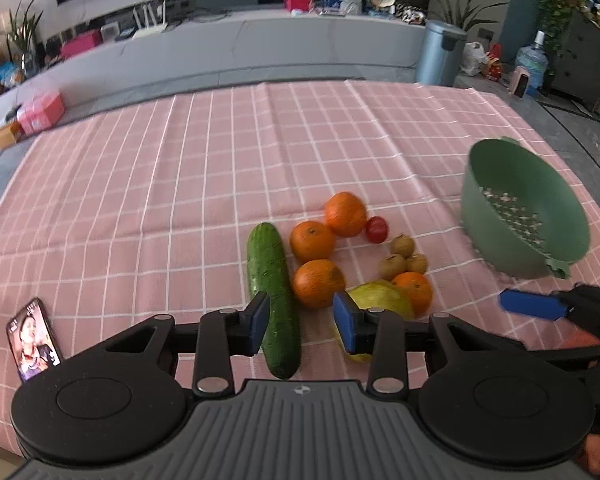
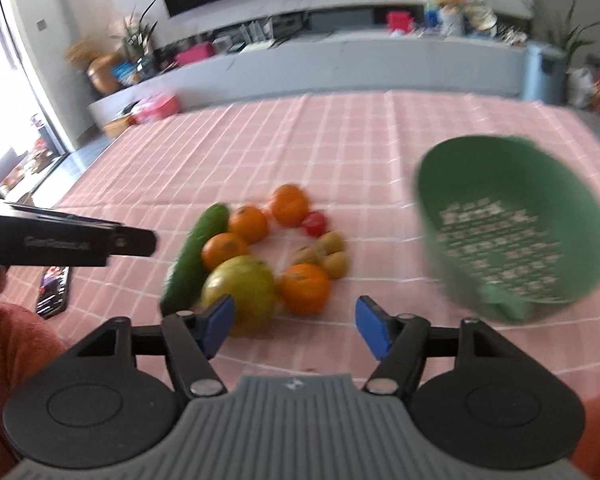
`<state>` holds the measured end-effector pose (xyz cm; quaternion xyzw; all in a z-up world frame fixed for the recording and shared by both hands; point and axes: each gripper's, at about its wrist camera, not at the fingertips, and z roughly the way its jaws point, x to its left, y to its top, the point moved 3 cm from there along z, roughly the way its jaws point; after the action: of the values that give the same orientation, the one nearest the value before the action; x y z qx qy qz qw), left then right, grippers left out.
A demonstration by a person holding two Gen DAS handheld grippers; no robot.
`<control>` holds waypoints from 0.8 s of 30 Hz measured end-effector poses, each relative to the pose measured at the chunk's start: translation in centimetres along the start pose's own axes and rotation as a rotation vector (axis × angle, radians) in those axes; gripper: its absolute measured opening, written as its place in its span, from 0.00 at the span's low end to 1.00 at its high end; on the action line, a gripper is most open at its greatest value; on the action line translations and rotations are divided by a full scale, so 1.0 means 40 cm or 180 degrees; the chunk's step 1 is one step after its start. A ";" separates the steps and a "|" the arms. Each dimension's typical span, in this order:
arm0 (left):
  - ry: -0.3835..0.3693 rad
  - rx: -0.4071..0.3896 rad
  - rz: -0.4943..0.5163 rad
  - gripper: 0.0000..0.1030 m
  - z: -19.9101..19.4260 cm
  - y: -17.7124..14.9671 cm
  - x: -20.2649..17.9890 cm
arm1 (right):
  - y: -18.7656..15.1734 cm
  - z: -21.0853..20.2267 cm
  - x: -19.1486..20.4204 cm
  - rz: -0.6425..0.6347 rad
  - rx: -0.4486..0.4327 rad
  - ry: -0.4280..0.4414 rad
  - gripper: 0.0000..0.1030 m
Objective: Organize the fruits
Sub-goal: 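Grasp the green cucumber with the left tool while the right tool grasps the large pear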
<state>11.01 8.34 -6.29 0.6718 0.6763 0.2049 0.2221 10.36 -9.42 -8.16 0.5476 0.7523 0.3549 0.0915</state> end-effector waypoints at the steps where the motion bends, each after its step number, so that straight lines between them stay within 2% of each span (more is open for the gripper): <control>1: 0.0001 0.0022 -0.0028 0.42 0.010 0.001 0.008 | 0.003 0.017 0.006 0.0032 0.0042 0.0032 0.61; 4: 0.0021 0.0104 -0.0128 0.42 0.045 0.002 0.031 | 0.014 0.068 0.039 0.0078 0.0140 0.0098 0.54; 7: 0.0033 0.0183 -0.0156 0.42 0.068 0.000 0.047 | 0.018 0.109 0.077 -0.0063 0.0192 0.0118 0.54; 8: 0.0035 0.0188 -0.0145 0.42 0.074 -0.001 0.050 | 0.018 0.117 0.086 -0.0120 0.0195 0.0102 0.57; 14: 0.0007 0.0248 -0.0189 0.42 0.109 -0.016 0.073 | 0.021 0.160 0.116 -0.0349 0.0296 -0.0109 0.58; 19: -0.0062 0.0275 -0.0282 0.42 0.123 -0.024 0.095 | 0.025 0.182 0.140 -0.0453 0.0327 -0.0184 0.59; 24: -0.0159 0.0286 -0.0393 0.42 0.134 -0.033 0.112 | 0.018 0.204 0.168 -0.0672 0.0302 -0.0381 0.60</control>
<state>13.02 12.69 -11.57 0.6429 0.7193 0.1435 0.2207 12.62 0.21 -11.99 0.4892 0.8148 0.2741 0.1470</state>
